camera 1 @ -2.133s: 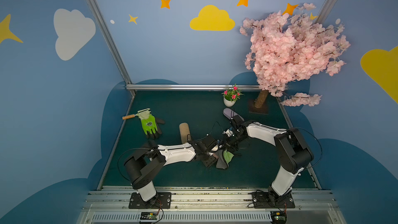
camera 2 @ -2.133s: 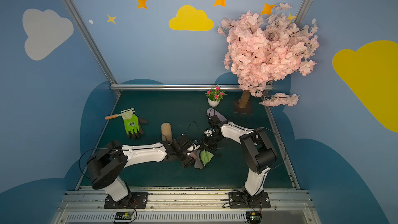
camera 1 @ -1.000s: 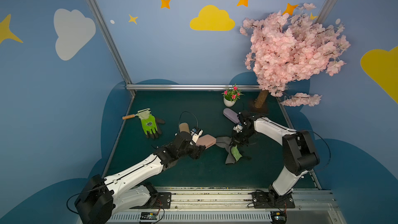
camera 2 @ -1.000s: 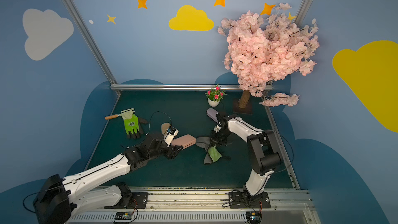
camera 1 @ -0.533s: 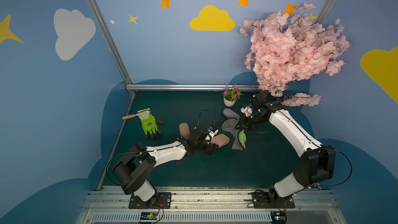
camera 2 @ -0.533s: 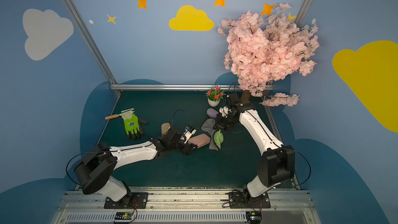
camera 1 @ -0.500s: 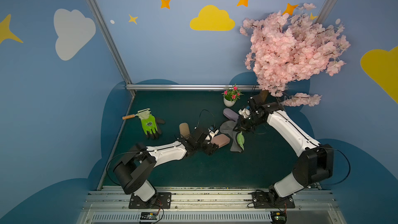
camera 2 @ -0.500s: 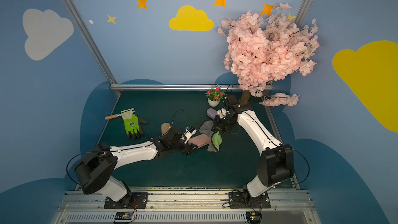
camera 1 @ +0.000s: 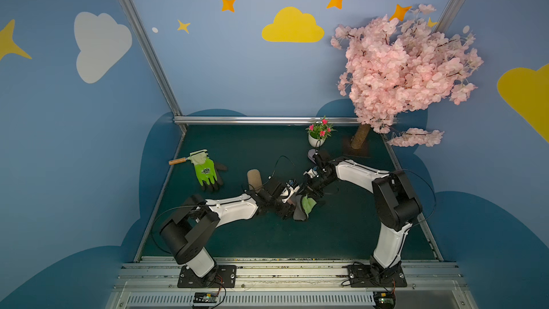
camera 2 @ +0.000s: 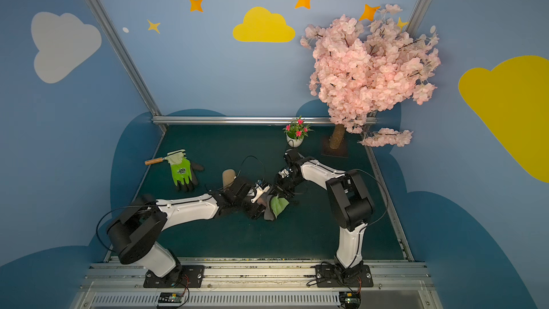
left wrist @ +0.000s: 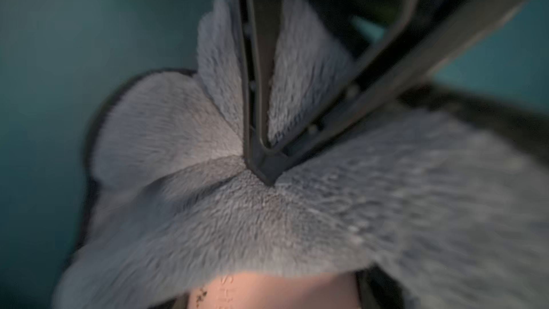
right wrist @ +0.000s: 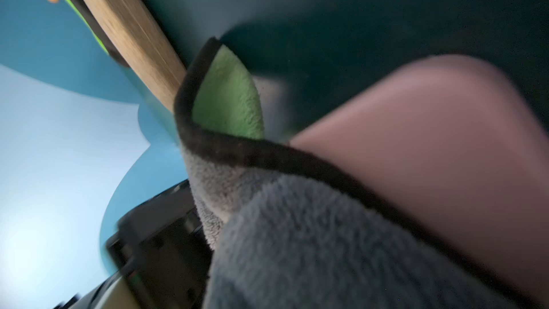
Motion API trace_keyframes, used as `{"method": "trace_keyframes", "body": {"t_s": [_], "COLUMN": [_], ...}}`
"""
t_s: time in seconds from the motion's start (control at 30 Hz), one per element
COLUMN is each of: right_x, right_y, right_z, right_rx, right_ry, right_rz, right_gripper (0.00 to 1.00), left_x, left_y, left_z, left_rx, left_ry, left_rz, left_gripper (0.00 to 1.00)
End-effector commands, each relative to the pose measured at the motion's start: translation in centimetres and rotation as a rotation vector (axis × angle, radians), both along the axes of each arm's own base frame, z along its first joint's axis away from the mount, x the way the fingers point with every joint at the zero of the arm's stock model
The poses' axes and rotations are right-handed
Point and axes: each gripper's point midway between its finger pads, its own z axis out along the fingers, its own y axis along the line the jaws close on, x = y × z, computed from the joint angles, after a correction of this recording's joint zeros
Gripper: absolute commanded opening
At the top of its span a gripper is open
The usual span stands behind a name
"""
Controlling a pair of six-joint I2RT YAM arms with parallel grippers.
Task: Wipe the eyeglass case
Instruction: Place the eyeglass case at the center of the board, then adjust the eyeglass case at the center of the board.
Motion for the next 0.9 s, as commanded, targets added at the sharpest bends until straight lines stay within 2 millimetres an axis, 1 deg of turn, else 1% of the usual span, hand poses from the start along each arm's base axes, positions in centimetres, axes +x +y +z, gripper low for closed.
{"method": "trace_keyframes", "body": {"t_s": [0.0, 0.07, 0.1, 0.17, 0.23, 0.33, 0.37, 0.43, 0.5, 0.57, 0.6, 0.67, 0.73, 0.83, 0.87], "right_x": [-1.1, -1.8, -2.1, -2.9, -3.1, -3.0, -3.0, -3.0, -2.6, -1.8, -1.2, 0.1, 1.6, 3.0, 3.3], "right_y": [-2.6, -5.5, -6.3, -7.4, -8.4, -8.7, -8.7, -8.7, -8.5, -7.6, -6.8, -5.4, -3.8, -2.9, -2.8], "right_z": [-5.0, -7.1, -7.9, -9.0, -9.5, -9.8, -9.8, -9.9, -9.6, -8.3, -6.9, -3.6, 1.2, 7.1, 8.4], "right_rx": [-0.144, -0.249, -0.270, -0.285, -0.317, -0.331, -0.332, -0.329, -0.313, -0.260, -0.214, -0.146, -0.065, -0.020, -0.006], "right_ry": [0.075, 0.096, 0.119, 0.160, 0.162, 0.160, 0.159, 0.160, 0.142, 0.101, 0.072, 0.001, -0.095, -0.217, -0.243], "right_rz": [0.012, 0.037, 0.040, 0.030, 0.023, 0.016, 0.016, 0.018, 0.031, 0.056, 0.065, 0.061, 0.058, 0.076, 0.077], "right_gripper": [0.00, 0.00, 0.00, 0.00, 0.00, 0.00, 0.00, 0.00, 0.00, 0.00, 0.00, 0.00, 0.00, 0.00, 0.00], "left_x": [-1.2, -1.2, -1.1, -0.5, 0.1, 0.3, 0.1, -0.4, -0.6, -0.4, -0.2, 0.5, 1.6, 2.5, 2.7], "left_y": [0.3, 1.0, 1.2, 1.7, 2.3, 3.4, 3.6, 4.2, 4.8, 5.5, 6.1, 7.1, 8.4, 9.5, 9.7], "left_z": [-0.3, 0.0, 0.4, 1.3, 2.1, 3.2, 3.7, 4.8, 6.2, 7.6, 8.5, 10.0, 11.5, 12.5, 12.5], "left_rx": [0.001, 0.000, -0.007, -0.022, -0.017, -0.001, -0.005, -0.015, -0.028, -0.041, -0.048, -0.077, -0.147, -0.217, -0.218], "left_ry": [0.036, 0.023, 0.013, -0.015, -0.037, -0.053, -0.059, -0.069, -0.096, -0.132, -0.154, -0.186, -0.171, -0.115, -0.111], "left_rz": [-0.029, -0.004, 0.009, 0.054, 0.088, 0.120, 0.125, 0.130, 0.144, 0.167, 0.189, 0.235, 0.322, 0.396, 0.401], "left_gripper": [0.63, 0.68, 0.71, 0.80, 0.83, 0.91, 0.92, 0.92, 0.92, 0.92, 0.92, 0.92, 0.93, 0.93, 0.93]}}
